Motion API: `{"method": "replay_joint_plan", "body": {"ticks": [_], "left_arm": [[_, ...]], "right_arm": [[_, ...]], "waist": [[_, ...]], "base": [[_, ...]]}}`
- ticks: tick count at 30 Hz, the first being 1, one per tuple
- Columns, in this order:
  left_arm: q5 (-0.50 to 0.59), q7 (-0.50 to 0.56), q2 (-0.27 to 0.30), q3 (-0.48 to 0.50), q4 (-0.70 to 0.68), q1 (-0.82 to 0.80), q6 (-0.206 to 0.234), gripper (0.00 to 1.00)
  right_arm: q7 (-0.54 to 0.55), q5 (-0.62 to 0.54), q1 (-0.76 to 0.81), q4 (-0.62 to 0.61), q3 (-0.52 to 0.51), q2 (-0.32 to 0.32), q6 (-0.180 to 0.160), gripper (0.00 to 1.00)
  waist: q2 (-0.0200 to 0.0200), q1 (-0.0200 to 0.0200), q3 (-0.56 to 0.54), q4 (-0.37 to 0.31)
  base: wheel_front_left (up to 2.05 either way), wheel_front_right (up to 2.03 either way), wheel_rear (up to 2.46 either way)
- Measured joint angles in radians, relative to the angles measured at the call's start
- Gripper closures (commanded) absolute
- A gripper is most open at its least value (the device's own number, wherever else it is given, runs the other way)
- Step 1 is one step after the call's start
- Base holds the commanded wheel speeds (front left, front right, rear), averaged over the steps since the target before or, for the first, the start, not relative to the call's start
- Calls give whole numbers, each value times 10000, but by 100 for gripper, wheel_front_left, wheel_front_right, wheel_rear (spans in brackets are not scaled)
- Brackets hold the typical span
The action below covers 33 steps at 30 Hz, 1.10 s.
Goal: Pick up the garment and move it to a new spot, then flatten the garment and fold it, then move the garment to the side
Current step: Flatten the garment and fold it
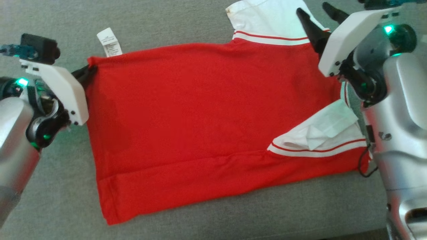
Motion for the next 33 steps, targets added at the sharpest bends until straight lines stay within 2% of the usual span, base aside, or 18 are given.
{"method": "replay_joint_plan", "body": {"ticks": [7, 13, 19, 23, 24, 25, 26, 33], "left_arm": [[65, -639, -123, -201, -644, -111, -2, 100], [357, -1463, -698, -466, -1218, -727, -75, 100], [635, -2151, -1097, -763, -1417, -1100, -75, 100], [681, -2408, -1206, -943, -1384, -1290, -75, 100], [681, -2454, -1231, -1001, -1348, -1309, -75, 100], [681, -2495, -1244, -1037, -1292, -1308, -75, 100], [681, -2512, -1246, -1057, -1231, -1307, -75, 100], [694, -2688, -1172, -1064, -750, -1293, -75, 100]], "right_arm": [[324, -213, -954, 792, -182, -81, 0, 0], [376, -1220, -2545, 2412, -639, -564, 0, 0], [1425, -1983, -3315, 3967, -1235, -851, 0, 0], [1864, -2341, -3620, 4100, -1202, -1070, 0, 0], [2059, -2451, -3757, 4119, -1058, -1104, 0, 29], [2230, -2460, -3859, 4119, -911, -1104, -2, 90], [2326, -2426, -3878, 4086, -763, -1101, -2, 100], [2334, -1758, -3349, 3591, -27, -1239, 0, 100]], "waist": [[0, 0, 237, 465], [0, 1, 602, 1209], [0, 2, 1111, 2041], [0, 1, 1426, 2377], [0, 1, 1471, 2420], [0, 2, 1492, 2435], [0, 2, 1483, 2421], [0, 1, 1162, 2090]], "base": [[0, 0, 0], [0, 0, 0], [0, 0, 0], [0, 0, 0], [0, 0, 0], [0, 0, 0], [0, 0, 0], [0, 0, 0]]}}
